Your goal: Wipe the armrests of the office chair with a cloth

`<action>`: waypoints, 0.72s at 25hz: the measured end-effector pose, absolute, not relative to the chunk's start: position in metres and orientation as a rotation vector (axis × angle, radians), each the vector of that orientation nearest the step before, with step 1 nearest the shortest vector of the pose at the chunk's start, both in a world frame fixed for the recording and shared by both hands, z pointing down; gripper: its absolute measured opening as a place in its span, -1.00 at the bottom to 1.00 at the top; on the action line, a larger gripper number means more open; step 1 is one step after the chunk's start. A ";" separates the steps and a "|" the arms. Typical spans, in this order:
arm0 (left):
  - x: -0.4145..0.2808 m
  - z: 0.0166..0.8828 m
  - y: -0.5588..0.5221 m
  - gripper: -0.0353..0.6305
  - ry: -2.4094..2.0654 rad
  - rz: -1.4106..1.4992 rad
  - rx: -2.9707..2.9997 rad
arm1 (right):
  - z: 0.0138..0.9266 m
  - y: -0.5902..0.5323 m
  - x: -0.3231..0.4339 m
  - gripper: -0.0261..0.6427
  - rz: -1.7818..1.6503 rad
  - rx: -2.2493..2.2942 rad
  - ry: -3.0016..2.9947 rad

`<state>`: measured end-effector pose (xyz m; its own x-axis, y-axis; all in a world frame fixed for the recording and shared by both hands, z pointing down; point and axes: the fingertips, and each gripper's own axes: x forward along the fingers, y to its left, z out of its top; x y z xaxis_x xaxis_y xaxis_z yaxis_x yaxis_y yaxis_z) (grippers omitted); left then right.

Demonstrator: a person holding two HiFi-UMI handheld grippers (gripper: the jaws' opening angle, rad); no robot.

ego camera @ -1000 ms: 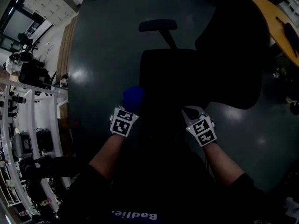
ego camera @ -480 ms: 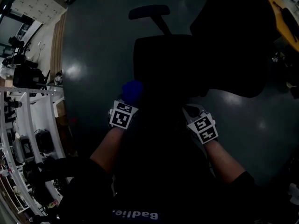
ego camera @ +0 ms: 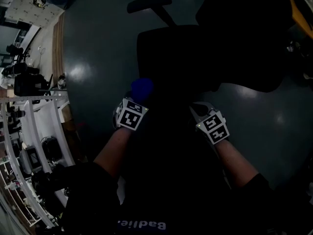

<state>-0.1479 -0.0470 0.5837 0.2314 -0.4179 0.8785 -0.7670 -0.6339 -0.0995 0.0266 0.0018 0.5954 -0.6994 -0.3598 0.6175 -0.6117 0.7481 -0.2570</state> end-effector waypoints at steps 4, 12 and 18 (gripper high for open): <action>-0.148 0.581 -0.043 -0.48 -1.081 1.410 2.154 | 0.592 0.005 0.027 -0.91 0.650 0.731 -2.446; -0.137 0.582 -0.044 -0.50 -1.027 1.547 2.166 | 0.593 0.005 0.025 -0.91 0.658 0.733 -2.475; -0.110 0.579 -0.045 -0.49 -0.930 1.596 2.197 | 0.588 0.004 0.027 -0.91 0.654 0.704 -2.473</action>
